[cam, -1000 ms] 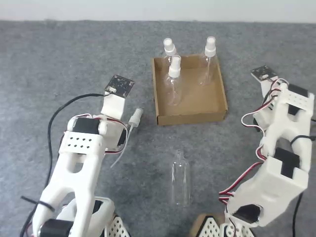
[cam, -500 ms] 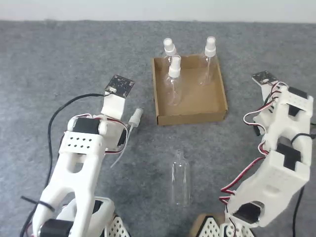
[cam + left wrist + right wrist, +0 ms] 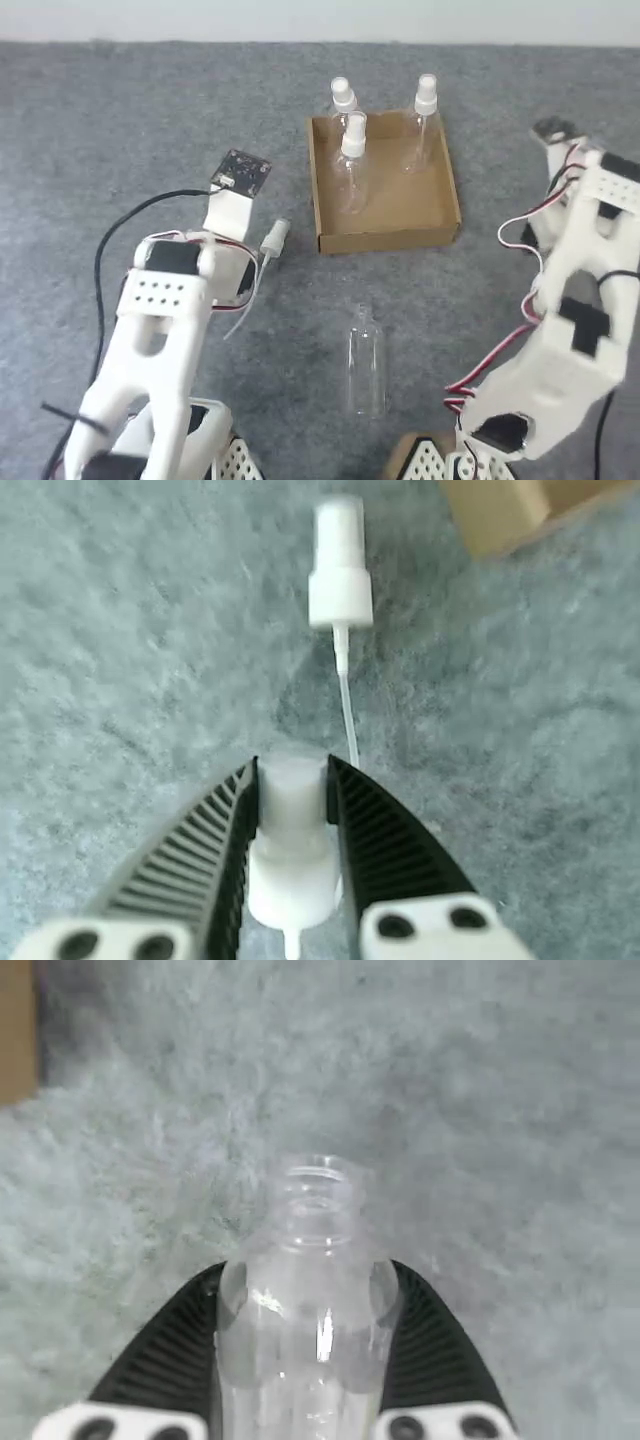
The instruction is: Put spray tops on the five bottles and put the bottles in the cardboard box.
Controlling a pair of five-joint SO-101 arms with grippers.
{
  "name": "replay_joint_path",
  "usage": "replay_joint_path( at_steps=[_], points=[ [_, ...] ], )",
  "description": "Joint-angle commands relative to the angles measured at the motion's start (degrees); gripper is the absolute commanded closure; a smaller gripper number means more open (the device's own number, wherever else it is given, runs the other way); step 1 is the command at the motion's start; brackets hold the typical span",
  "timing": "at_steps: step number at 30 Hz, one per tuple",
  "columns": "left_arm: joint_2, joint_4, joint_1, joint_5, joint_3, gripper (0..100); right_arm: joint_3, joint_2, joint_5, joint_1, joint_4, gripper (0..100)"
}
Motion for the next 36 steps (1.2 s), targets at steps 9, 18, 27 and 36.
replay_joint_path(
  at_steps=[9, 18, 27, 36],
  points=[
    [-25.76, 5.27, -3.34, 3.08, -10.77, 98, 21.89, -49.54, -11.78, -24.4, -1.63, 99.4],
    [-26.55, 5.27, -6.33, 11.78, -34.77, 99, 36.13, -61.67, -20.66, -54.64, -13.32, 99.3],
    [-26.81, 3.34, -6.77, 24.53, -40.75, 99, 45.71, -61.32, -20.84, -69.05, -28.35, 99.3],
    [-38.95, -11.6, -10.81, 35.16, -29.85, 99, 56.79, -61.32, -25.76, -73.89, -45.49, 99.3]
  ],
)
